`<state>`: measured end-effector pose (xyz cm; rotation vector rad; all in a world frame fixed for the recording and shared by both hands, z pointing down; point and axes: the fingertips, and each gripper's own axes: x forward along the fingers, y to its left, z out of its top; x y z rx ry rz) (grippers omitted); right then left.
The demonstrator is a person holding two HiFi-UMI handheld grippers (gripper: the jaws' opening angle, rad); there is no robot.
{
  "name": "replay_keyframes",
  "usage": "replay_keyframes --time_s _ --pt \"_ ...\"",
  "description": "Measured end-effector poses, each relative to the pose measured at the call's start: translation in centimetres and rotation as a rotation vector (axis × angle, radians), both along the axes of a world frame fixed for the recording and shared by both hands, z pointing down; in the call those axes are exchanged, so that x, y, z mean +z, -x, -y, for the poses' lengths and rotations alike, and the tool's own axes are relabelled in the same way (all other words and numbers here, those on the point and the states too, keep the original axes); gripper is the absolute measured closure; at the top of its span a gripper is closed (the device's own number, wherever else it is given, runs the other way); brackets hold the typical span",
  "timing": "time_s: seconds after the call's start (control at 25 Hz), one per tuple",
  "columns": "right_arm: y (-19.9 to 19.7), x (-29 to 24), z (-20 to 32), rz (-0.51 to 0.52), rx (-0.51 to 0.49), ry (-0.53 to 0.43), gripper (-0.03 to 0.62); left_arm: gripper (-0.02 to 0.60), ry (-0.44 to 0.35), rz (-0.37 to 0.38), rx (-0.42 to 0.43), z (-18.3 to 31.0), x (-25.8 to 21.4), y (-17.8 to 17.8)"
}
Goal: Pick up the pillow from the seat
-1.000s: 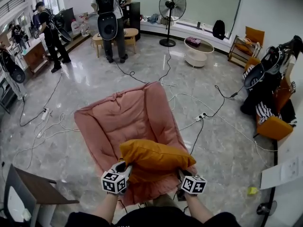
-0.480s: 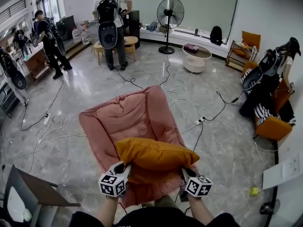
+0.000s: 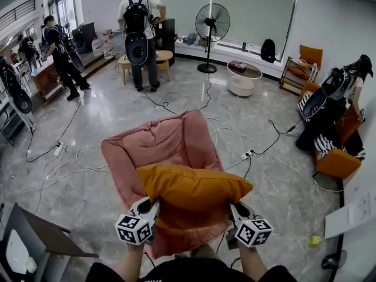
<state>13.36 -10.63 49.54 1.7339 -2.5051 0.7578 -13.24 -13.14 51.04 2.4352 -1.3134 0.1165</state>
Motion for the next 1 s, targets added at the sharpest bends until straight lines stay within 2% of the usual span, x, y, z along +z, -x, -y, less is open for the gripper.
replay_keyframes --time_s 0.44,0.8,1.0 --pt "0.7 -8.5 -0.1 -0.038 -0.025 -0.163 0.559 0.528 -0.132 -0.039 0.006 -0.6 -7.3 1.0" --pt "1.0 -13.2 -0.7 -0.066 -0.044 -0.283 0.559 0.528 -0.237 -0.043 0.008 -1.0 -12.3 1.2" --pt "0.7 -14.7 -0.6 -0.075 -0.032 -0.311 0.559 0.528 -0.264 -0.044 0.019 -0.9 -13.7 1.0"
